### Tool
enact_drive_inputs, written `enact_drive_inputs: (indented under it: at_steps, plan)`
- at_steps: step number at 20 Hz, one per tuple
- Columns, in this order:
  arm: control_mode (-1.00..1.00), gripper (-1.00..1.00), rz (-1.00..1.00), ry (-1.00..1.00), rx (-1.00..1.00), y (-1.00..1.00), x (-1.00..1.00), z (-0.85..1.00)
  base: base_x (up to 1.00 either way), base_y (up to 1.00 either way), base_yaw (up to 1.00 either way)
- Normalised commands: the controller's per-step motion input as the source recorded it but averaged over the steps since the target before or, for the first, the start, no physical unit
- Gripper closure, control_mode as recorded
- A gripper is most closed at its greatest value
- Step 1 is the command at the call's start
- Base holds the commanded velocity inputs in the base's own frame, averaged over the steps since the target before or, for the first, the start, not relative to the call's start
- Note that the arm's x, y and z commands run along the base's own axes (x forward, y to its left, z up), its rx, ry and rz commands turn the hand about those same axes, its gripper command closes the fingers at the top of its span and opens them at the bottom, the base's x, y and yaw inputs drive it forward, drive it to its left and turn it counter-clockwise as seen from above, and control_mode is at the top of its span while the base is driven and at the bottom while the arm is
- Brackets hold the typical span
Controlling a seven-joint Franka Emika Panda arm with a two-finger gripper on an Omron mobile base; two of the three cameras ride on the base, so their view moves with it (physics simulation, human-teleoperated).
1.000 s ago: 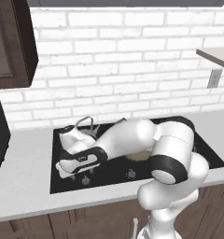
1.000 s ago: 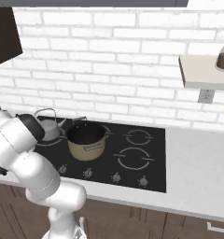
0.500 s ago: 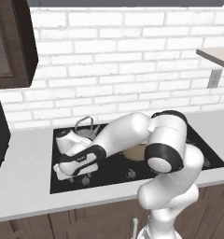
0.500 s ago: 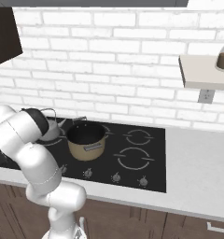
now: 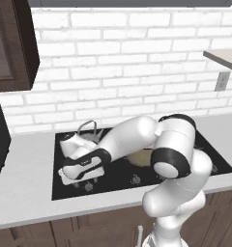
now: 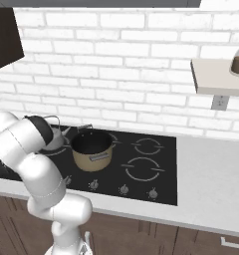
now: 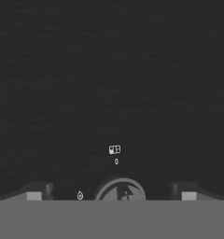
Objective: Pick the kettle from the counter and place it on a stove burner. Then turn the burner on.
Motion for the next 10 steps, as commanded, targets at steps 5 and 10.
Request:
enact_drive_inputs:
  at_steps: [5, 10]
  plan:
    - [-1.0, -1.0, 0.0, -0.03, 0.0, -0.12, -0.04, -0.01, 0.0, 0.0, 0.0]
    - [-1.0, -1.0, 0.0, -0.04, 0.0, 0.0, -0.02, 0.0, 0.0, 0.0, 0.0]
